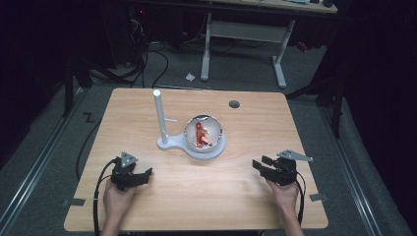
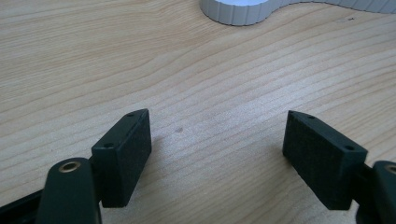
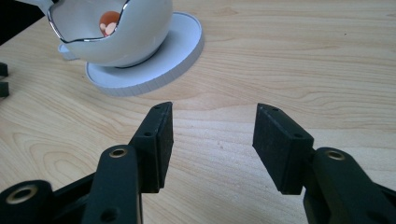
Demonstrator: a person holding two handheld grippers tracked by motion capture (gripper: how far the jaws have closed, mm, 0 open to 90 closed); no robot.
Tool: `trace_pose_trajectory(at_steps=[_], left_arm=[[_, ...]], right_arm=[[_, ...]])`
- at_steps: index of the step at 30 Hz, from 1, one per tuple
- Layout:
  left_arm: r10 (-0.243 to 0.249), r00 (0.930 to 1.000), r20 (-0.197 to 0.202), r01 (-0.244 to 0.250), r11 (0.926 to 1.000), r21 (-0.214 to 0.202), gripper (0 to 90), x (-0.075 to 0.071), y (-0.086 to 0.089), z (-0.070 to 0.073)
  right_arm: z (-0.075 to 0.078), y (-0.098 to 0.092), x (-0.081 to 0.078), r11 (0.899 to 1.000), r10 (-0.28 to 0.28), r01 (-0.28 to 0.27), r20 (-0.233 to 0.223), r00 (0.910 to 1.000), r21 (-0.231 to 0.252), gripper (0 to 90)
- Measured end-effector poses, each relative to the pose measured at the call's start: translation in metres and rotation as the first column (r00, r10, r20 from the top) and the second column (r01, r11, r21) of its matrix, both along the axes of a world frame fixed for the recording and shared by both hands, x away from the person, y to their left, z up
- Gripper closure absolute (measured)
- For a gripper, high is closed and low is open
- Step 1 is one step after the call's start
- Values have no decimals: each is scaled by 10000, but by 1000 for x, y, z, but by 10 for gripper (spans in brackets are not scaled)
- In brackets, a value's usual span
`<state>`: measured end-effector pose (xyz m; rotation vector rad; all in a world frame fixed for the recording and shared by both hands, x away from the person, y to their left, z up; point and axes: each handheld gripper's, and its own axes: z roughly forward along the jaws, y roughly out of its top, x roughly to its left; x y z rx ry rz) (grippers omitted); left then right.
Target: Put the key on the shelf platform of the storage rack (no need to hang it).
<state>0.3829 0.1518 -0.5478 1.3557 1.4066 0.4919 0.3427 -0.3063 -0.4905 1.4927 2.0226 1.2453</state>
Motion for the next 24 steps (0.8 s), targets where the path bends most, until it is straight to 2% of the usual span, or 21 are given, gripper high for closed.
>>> trace_pose_trajectory(at_steps=[5, 13, 24], left_arm=[[0, 10000, 0, 0, 10000, 4, 240, 0, 0, 0], [8, 10000, -2, -8, 10000, 14, 239, 0, 0, 0], [12, 10000, -4, -12, 10000, 18, 238, 0, 0, 0]], right_arm=[[-8, 4, 4, 9998, -53, 51, -120, 9999, -199, 478], [-19, 10, 9, 9966, -180, 157, -270, 9995, -808, 469], [-35, 17, 14, 9819, -439, 340, -489, 9978, -1861, 427]])
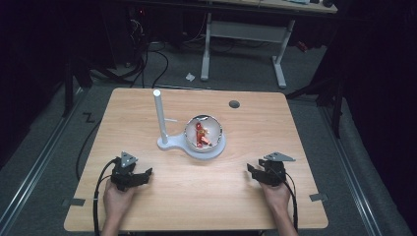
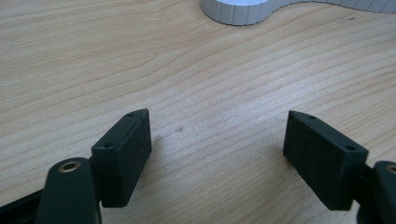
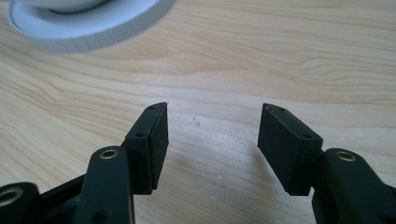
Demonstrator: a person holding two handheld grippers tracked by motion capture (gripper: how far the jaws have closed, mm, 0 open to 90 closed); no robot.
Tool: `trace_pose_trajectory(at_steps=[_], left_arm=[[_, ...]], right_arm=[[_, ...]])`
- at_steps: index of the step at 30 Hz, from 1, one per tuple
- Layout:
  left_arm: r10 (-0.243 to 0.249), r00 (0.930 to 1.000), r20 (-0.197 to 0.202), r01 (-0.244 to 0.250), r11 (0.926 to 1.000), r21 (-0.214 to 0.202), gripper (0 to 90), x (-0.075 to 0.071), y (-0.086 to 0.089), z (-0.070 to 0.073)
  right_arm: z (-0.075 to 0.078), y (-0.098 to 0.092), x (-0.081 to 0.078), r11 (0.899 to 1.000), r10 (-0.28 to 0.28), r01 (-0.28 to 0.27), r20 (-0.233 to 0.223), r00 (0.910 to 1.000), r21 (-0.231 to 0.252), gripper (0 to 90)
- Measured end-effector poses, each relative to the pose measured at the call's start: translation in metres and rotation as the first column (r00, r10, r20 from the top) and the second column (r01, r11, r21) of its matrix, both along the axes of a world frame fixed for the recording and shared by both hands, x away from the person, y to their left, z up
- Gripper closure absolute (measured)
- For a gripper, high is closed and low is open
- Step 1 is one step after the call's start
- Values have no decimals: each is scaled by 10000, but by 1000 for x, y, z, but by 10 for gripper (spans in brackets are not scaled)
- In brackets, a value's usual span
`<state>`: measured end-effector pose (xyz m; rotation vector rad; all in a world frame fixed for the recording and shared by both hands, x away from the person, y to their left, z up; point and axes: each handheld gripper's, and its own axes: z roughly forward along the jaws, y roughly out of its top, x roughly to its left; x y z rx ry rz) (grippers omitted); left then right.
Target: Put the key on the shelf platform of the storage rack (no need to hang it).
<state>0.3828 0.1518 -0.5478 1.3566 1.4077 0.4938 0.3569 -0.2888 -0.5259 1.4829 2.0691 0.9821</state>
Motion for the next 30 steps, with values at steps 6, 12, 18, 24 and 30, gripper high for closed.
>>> trace_pose_trajectory(at_steps=[6, 12, 18, 24, 30], left_arm=[[-8, 10000, -5, 8, 10000, -5, 237, 0, 0, 0], [-7, 10000, 3, 7, 10000, 6, 236, 0, 0, 0], [-16, 10000, -5, 16, 10000, 10, 235, 0, 0, 0], [-38, 10000, -8, 38, 10000, -4, 230, 0, 0, 0], [-30, 10000, -4, 30, 10000, 4, 229, 0, 0, 0]], right_arm=[[-4, 3, -1, 9994, -108, 108, 16, 9999, -332, 415], [-5, 9, -2, 9959, 13, -4, 101, 9999, -905, 391], [-5, 9, -2, 9957, -8, 17, 100, 9999, -922, 380], [-5, 9, -2, 9957, -62, 70, 80, 9999, -924, 368], [-5, 9, -2, 9956, -59, 65, 69, 10000, -931, 358]])
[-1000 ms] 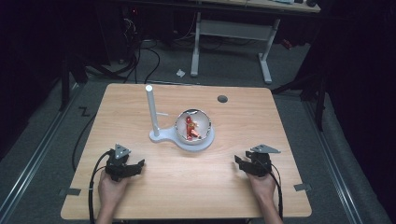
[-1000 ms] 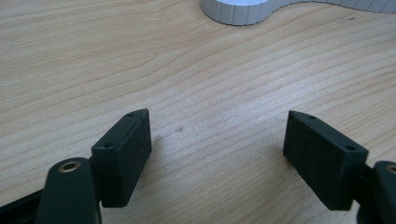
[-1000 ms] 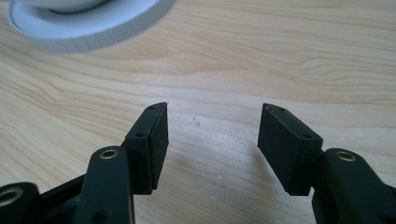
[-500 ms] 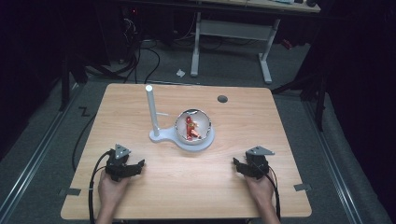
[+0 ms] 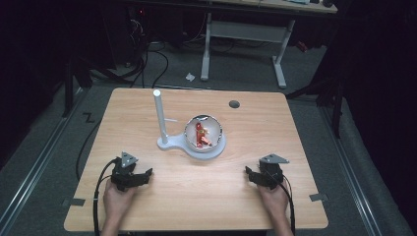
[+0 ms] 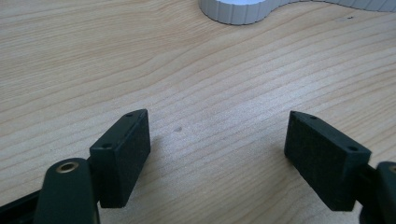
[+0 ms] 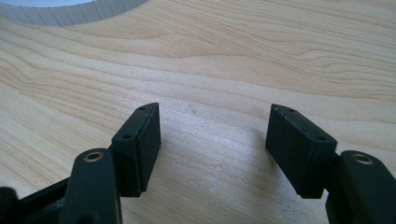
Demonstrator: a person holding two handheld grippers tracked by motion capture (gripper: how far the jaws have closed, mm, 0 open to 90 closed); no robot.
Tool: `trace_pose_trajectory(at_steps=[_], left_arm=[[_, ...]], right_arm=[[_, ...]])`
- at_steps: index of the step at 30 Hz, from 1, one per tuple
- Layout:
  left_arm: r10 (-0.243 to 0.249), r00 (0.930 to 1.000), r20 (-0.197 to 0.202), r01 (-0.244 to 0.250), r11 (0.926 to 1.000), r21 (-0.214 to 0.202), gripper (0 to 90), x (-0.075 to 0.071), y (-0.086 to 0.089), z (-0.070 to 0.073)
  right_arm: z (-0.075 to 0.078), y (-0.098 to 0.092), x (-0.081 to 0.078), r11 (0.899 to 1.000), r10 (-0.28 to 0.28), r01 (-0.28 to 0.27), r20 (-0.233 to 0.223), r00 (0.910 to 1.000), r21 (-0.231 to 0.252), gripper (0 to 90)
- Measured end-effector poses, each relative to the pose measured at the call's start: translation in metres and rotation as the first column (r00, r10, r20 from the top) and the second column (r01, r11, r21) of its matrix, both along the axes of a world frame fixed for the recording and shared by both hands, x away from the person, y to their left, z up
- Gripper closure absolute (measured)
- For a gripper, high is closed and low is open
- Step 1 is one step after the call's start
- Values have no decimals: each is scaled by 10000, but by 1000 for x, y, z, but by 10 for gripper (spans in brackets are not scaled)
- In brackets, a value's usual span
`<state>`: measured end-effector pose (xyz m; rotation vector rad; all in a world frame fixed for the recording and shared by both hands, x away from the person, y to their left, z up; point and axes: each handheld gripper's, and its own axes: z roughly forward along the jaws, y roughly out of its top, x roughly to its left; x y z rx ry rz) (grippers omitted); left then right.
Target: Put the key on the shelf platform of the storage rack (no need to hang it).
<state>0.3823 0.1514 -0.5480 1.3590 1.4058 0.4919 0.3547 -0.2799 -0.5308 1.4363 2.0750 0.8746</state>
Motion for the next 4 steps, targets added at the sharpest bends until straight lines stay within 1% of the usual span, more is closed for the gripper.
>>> trace_pose_trajectory(at_steps=[4], left_arm=[[5, 10000, 0, -5, 10000, 0, 229, 0, 0, 0]], right_arm=[[0, 0, 0, 10000, 8, -8, -2, 10000, 5, 356]])
